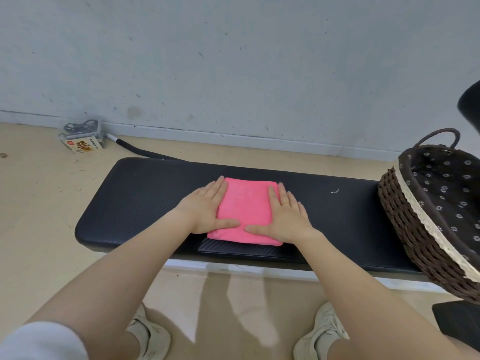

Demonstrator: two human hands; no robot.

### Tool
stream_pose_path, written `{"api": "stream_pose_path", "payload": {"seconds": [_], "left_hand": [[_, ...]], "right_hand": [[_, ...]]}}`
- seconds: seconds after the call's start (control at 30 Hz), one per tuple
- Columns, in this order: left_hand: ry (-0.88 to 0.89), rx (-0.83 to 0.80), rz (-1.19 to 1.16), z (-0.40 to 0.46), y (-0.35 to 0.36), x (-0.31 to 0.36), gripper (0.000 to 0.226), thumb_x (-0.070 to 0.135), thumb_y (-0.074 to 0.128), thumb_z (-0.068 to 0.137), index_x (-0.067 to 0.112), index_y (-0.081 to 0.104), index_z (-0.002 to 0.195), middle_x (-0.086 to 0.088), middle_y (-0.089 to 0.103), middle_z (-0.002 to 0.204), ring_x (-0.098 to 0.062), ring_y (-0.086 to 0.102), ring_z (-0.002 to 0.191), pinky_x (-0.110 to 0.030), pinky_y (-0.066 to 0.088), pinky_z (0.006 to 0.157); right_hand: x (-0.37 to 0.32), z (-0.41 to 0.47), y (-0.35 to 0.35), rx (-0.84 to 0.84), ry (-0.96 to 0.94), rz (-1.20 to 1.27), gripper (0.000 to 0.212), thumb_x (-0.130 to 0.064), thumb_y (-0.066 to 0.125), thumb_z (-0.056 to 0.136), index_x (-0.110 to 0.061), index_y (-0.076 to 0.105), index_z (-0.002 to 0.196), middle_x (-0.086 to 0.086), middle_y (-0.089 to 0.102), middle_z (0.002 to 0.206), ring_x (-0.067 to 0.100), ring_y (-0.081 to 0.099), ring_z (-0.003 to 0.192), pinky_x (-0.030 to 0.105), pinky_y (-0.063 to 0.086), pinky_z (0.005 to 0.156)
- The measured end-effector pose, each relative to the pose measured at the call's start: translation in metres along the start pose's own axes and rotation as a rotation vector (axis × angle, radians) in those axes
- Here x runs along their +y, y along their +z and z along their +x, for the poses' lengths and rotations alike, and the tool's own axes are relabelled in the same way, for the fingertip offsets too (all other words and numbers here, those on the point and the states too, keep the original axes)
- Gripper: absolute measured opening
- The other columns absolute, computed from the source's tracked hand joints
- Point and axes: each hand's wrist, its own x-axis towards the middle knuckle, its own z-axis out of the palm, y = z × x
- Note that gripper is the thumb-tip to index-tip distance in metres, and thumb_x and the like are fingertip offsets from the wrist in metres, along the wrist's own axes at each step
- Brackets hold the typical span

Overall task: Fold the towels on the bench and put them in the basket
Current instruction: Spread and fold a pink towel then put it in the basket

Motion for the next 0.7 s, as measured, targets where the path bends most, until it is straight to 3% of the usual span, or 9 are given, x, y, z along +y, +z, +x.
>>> {"api": "stream_pose_path", "payload": {"seconds": [0.07,0.13,0.2,0.27,0.33,0.4,0.47,0.57,0.7], "left_hand": [[0.013,0.061,0.024,-0.004,0.004,-0.002,0.114,0.087,0.013,0.067,0.012,-0.017,0.146,-0.005,-0.021,0.155,-0.016,-0.010,0.146,-0.033,0.000,0.120],[0.057,0.276,0.064,-0.006,0.009,-0.001,0.113,0.088,-0.001,0.065,0.012,-0.009,0.148,-0.008,-0.015,0.156,-0.020,-0.006,0.146,-0.032,-0.002,0.119],[0.153,0.442,0.140,-0.011,0.011,0.003,0.093,0.076,0.011,0.082,0.011,0.014,0.149,-0.013,0.007,0.157,-0.024,0.006,0.145,-0.034,0.002,0.117],[0.261,0.512,0.227,-0.012,0.008,0.010,0.074,0.061,0.027,0.088,0.011,0.041,0.140,-0.012,0.027,0.153,-0.026,0.017,0.142,-0.036,0.006,0.116],[0.266,0.441,0.189,-0.013,-0.001,0.018,0.077,0.063,0.024,0.082,0.011,0.052,0.131,-0.008,0.032,0.151,-0.026,0.018,0.144,-0.033,0.003,0.117],[0.176,0.274,0.057,-0.012,-0.014,0.026,0.091,0.074,0.018,0.076,0.014,0.038,0.142,-0.002,0.026,0.154,-0.020,0.010,0.146,-0.030,0.000,0.117],[0.106,0.141,0.063,-0.008,-0.020,0.039,0.092,0.078,0.033,0.077,0.017,0.027,0.146,0.000,0.025,0.153,-0.020,0.015,0.143,-0.034,0.013,0.117],[0.030,0.083,0.042,-0.004,-0.017,0.062,0.102,0.079,0.043,0.072,0.013,0.020,0.147,-0.001,0.021,0.152,-0.022,0.020,0.138,-0.041,0.032,0.108],[-0.079,0.067,0.008,0.003,-0.009,0.075,0.119,0.081,0.053,0.062,0.014,0.008,0.149,-0.001,0.014,0.152,-0.025,0.013,0.139,-0.045,0.034,0.105]], "right_hand": [[0.002,-0.004,-0.001,0.062,0.009,0.036,0.110,-0.073,0.052,0.074,-0.020,-0.007,0.150,0.008,-0.003,0.159,0.027,0.003,0.147,0.044,0.011,0.118],[0.003,-0.008,-0.002,0.219,0.023,0.147,0.093,-0.059,0.057,0.081,-0.015,0.011,0.149,0.010,0.029,0.150,0.029,0.029,0.138,0.044,0.033,0.109],[0.003,-0.009,-0.003,0.297,0.094,0.356,0.075,-0.044,0.061,0.084,-0.011,0.027,0.142,0.009,0.052,0.127,0.028,0.050,0.119,0.041,0.046,0.093],[0.001,-0.007,-0.004,0.214,0.186,0.562,0.057,-0.034,0.065,0.082,-0.007,0.042,0.126,0.007,0.059,0.114,0.026,0.058,0.104,0.041,0.051,0.086],[0.001,-0.005,-0.003,0.148,0.217,0.695,0.044,-0.027,0.068,0.078,-0.005,0.051,0.112,0.008,0.061,0.109,0.025,0.060,0.097,0.044,0.052,0.085],[0.002,-0.004,-0.006,0.137,0.211,0.741,0.035,-0.020,0.067,0.078,-0.006,0.054,0.107,0.008,0.061,0.105,0.025,0.060,0.094,0.044,0.053,0.084],[0.008,-0.005,-0.012,0.157,0.198,0.711,0.030,-0.017,0.064,0.079,-0.008,0.054,0.106,0.004,0.058,0.099,0.024,0.059,0.092,0.042,0.052,0.083],[0.020,-0.007,-0.018,0.210,0.225,0.634,0.027,-0.017,0.063,0.078,-0.009,0.055,0.103,0.003,0.057,0.096,0.024,0.058,0.089,0.042,0.051,0.081],[0.024,-0.010,-0.020,0.188,0.204,0.760,0.024,-0.014,0.064,0.079,-0.003,0.060,0.101,0.008,0.061,0.096,0.022,0.057,0.084,0.037,0.049,0.075]]}}
